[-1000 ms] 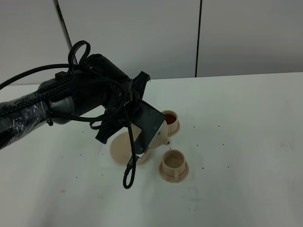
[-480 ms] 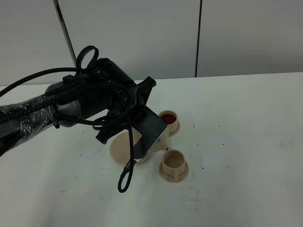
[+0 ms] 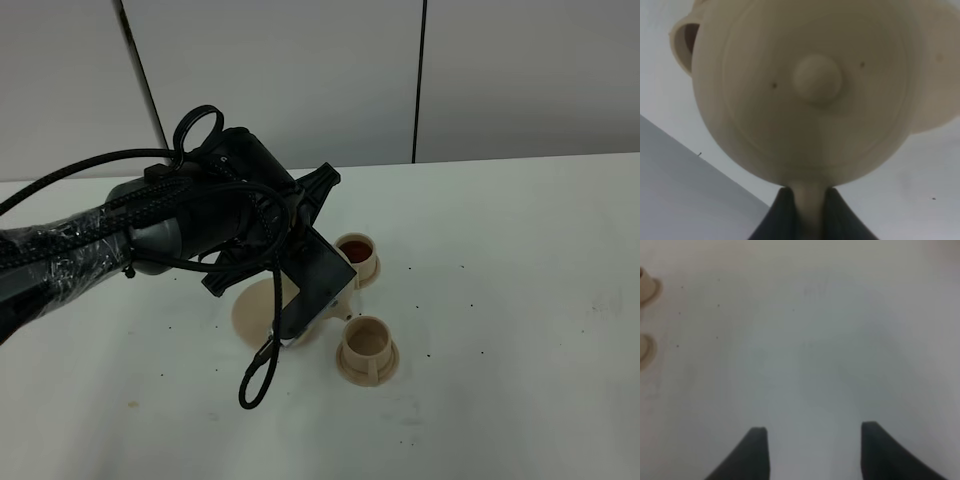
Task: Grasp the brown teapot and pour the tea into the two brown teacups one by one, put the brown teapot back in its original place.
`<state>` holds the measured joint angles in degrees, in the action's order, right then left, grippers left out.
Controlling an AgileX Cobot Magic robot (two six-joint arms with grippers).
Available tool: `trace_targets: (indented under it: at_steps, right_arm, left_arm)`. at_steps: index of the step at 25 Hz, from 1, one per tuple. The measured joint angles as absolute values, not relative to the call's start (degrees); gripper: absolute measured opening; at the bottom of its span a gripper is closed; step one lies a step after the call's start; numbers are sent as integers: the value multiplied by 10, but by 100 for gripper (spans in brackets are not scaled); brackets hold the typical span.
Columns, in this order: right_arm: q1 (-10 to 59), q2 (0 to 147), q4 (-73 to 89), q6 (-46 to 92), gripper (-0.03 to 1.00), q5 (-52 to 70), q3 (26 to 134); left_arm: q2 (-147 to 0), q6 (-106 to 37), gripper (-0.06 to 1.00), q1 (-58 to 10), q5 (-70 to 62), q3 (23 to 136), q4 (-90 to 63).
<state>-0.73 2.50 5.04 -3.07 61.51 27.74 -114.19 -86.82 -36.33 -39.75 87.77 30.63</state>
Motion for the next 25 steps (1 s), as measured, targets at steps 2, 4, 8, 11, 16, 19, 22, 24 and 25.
trace_targets:
  at_steps: [2,4,8,11,16,19,22,24,25]
  right_arm:
    - [-7,25,50,-31,41,615,277]
    - [-7,25,50,-31,41,615,277]
    - [-7,25,50,-31,41,615,277]
    - [-7,25,50,-31,41,615,277]
    - [-7,25,50,-31,41,615,277]
    - [-7,25,50,-31,41,615,277]
    - [-7,25,50,-31,41,615,277]
    - [-7,25,50,-31,41,615,277]
    - [-7,25,50,-31,41,615,277]
  left_arm:
    - [-1142,-878,17,-365,-397,878,308]
    - [-1142,-886,17,-367,-397,878,309]
    - [-1142,-907,17,-369,-395,878,309]
    - [-1143,-911,17,-371,-395,878,314]
    - [-1147,-911,17,-372,-395,878,335]
    - [-1147,-911,17,-373,-393,878,340]
    - [-1147,-911,17,-374,-393,878,348]
    - [-1147,-911,17,-378,-389,878,357]
    - [-1147,-911,17,-380,-384,878,358]
